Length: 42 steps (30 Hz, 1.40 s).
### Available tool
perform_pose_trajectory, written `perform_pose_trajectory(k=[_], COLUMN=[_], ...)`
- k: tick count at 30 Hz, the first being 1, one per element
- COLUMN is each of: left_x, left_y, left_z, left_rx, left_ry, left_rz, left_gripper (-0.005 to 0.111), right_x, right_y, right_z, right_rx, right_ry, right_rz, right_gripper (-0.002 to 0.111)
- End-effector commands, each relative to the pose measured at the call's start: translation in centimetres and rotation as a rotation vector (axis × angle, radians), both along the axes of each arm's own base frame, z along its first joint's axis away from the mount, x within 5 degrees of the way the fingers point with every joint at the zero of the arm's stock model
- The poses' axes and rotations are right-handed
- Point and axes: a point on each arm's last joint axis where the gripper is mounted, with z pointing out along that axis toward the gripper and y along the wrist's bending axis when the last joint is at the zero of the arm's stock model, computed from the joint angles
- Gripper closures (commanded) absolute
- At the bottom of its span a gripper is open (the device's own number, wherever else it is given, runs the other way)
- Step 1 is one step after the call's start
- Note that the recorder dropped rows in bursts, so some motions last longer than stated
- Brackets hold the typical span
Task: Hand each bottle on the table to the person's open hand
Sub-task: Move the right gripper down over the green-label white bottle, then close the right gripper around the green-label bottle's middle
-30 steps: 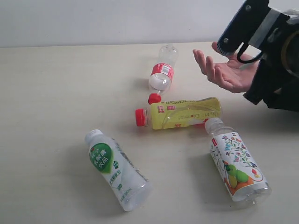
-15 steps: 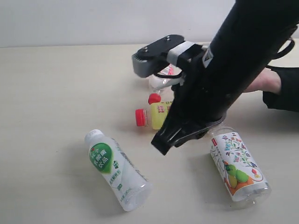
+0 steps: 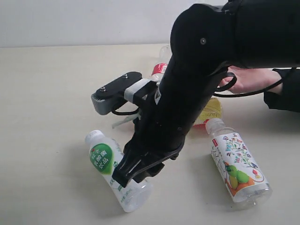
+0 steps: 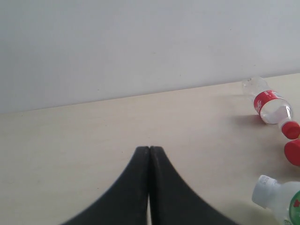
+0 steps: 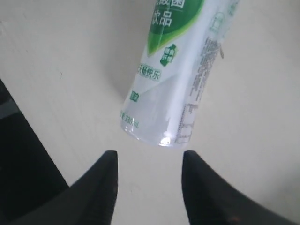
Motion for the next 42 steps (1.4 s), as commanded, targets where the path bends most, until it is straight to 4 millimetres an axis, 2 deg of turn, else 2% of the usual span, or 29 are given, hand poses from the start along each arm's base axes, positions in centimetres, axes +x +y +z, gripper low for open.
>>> perform_pose_trajectory(k=[1, 3, 4, 13, 26, 42], left_x=[0.0, 0.0, 0.0, 0.0, 0.0, 0.0], left_y=[0.0, 0.0, 0.0, 0.0, 0.0, 0.0], left_z=[0.0, 0.0, 0.0, 0.0, 0.0, 0.0], left_rx=[0.005, 0.005, 0.005, 0.005, 0.005, 0.005], left_ry=[-0.013, -0.013, -0.013, -0.013, -0.013, -0.013], left_rz=[0.002, 0.002, 0.002, 0.002, 0.002, 0.002], left_gripper=[0.107, 0.107, 0.107, 0.107, 0.107, 0.107], right_x=[0.7, 1.0, 1.2, 2.0, 1.0, 1.7], right_y=[1.0, 1.3, 1.5, 3.6, 6.0, 6.9], right_z=[1.0, 1.4, 1.5, 1.4, -2.4, -5.7], right_rx=[0.060, 0.076, 0.080, 0.062, -0.056, -0.088], right_ry=[-0.031, -0.034, -0.030, -0.063, -0.160, -0.163], right_rz=[-0.059, -0.093, -0.112, -0.081, -0.028, -0.069], right_gripper=[0.052, 0.042, 0.040, 0.040, 0.034, 0.034])
